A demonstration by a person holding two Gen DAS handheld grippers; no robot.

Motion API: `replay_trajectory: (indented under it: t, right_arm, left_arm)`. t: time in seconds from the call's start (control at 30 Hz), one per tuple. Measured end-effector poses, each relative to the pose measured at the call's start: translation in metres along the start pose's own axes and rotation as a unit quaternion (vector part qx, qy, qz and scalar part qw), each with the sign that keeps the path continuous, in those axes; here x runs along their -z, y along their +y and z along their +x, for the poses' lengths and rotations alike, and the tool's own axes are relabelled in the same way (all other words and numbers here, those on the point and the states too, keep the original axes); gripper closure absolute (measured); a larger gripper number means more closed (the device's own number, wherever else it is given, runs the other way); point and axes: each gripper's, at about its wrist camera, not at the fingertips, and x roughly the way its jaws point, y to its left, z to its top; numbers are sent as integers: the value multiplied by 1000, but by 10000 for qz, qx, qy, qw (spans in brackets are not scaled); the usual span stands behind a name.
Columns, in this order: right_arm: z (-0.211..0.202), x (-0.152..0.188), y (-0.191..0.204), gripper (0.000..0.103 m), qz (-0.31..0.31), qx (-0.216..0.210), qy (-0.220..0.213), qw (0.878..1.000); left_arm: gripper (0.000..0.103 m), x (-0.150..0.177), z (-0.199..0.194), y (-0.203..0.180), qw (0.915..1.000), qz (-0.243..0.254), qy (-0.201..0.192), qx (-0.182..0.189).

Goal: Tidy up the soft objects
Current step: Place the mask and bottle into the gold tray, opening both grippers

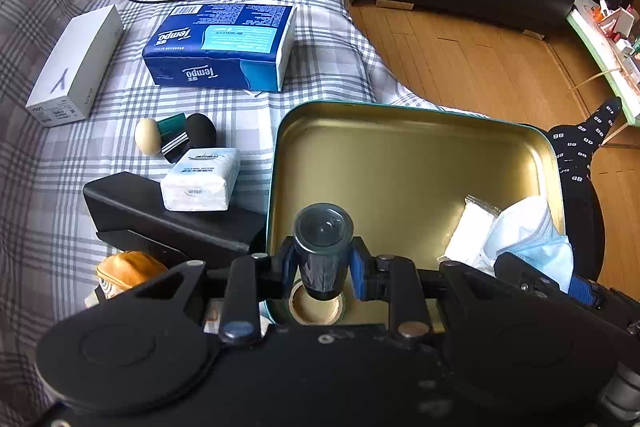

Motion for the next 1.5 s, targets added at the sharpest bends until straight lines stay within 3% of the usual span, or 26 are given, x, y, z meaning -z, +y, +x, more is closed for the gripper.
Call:
replay_trajectory:
  t: [0.4,0.53,0.6,0.63,0.67,1.13,1.5]
  right_arm:
    - [12,-10,12,57,-308,60,40,9995]
    - [14,-16,14,52,-371,141,49,9992]
    - [14,-19,15,41,-385,192,48,9991]
    - [14,-20,15,38,-379,229,29,9990]
    - [14,-20,15,37,-371,251,12,9990]
    - [24,-22,16,36,-357,185,350,9986]
    - [29,-22,17,34,-581,285,540,9964]
  left_arm:
    - [79,-13,21,-2,9996,120,101,-242]
    - [79,-17,30,0,9994,123,171,-289]
    - [68,-18,30,-2,9992,172,129,-344]
    - [50,-19,30,-2,9991,190,72,-368]
    - [39,-19,29,-2,9990,213,18,-386]
    - [21,-19,15,8,9983,179,-85,-555]
    - [9,-8,3,16,9940,193,-238,-1046]
